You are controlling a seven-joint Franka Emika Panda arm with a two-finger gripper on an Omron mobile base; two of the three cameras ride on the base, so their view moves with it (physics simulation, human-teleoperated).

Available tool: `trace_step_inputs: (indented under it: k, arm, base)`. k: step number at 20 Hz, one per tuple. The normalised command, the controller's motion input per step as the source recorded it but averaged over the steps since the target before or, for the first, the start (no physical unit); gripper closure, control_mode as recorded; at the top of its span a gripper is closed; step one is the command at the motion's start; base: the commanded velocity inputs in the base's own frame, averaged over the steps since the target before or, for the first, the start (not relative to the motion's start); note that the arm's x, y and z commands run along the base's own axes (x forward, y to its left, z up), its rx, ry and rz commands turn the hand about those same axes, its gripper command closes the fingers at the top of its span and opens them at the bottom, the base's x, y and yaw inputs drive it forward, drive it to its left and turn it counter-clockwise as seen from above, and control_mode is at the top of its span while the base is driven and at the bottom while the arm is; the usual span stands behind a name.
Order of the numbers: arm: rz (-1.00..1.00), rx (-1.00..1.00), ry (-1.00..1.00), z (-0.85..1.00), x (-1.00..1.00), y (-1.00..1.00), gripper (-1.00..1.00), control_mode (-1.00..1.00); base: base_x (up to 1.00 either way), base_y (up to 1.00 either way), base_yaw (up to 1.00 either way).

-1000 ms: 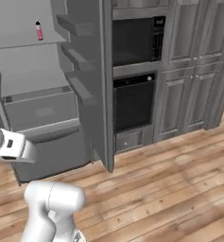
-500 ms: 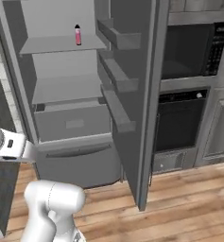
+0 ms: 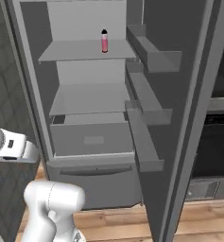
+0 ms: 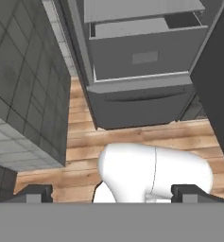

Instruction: Open the fridge, grab two sodas, and place both sodas inside the bowl with ice on the dining counter.

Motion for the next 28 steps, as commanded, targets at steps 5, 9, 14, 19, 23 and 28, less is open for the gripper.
trace_step_inputs:
  k: [5, 9, 14, 19, 23, 28]
  arm:
    - [0.00, 0.00, 0.00, 0.00, 0.00, 0.00, -1.00, 1.00]
    - [0.00, 0.00, 0.00, 0.00, 0.00, 0.00, -1.00, 1.00]
    - [0.00, 0.00, 0.00, 0.00, 0.00, 0.00, -1.00, 1.00]
    - [0.00, 0.00, 0.00, 0.00, 0.00, 0.00, -1.00, 1.00]
    - [0.00, 0.00, 0.00, 0.00, 0.00, 0.00, -1.00, 1.00]
    - [0.00, 0.00, 0.00, 0.00, 0.00, 0.00, -1.00, 1.00]
  base:
    - [0.61, -0.13, 0.11]
    - [0.50, 0.00, -0.04]
    - [0.45, 0.07, -0.16]
    - [0.51, 0.01, -0.17]
    - [0.55, 0.00, -0.10]
    - [0.63, 0.00, -0.03]
